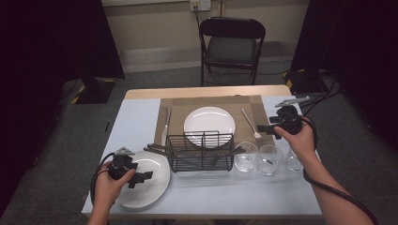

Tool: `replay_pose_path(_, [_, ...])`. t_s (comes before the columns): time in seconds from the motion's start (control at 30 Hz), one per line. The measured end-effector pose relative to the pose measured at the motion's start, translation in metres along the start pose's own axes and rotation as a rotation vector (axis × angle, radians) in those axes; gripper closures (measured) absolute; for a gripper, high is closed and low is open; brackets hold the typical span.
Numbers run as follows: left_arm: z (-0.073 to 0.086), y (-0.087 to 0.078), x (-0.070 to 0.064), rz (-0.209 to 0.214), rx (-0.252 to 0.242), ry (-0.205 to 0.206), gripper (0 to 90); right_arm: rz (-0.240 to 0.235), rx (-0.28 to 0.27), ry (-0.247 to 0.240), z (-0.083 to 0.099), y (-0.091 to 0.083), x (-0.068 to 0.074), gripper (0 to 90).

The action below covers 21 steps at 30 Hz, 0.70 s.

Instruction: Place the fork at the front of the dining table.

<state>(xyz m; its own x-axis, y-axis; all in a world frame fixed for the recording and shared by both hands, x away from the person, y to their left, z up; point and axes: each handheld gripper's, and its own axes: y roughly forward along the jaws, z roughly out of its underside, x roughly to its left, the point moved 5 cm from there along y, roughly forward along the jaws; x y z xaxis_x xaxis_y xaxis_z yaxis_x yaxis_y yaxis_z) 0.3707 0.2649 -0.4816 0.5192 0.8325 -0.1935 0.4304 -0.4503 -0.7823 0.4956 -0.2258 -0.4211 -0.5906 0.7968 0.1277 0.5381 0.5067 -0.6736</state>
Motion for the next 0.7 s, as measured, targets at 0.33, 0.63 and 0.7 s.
replay_pose_path(0.33, [0.0,-0.002,-0.001,-0.004,-0.005,-0.003,19.3,-0.01,0.003,-0.004,0.006,-0.011,0.009,25.9])
replay_pose_path(0.63, [-0.001,-0.003,-0.001,0.0,-0.006,0.001,19.2,-0.029,0.012,-0.014,0.014,-0.016,0.017,24.1])
replay_pose_path(0.7, [-0.001,-0.003,-0.001,-0.002,-0.008,0.002,19.2,-0.035,0.018,-0.012,0.016,-0.017,0.019,23.9])
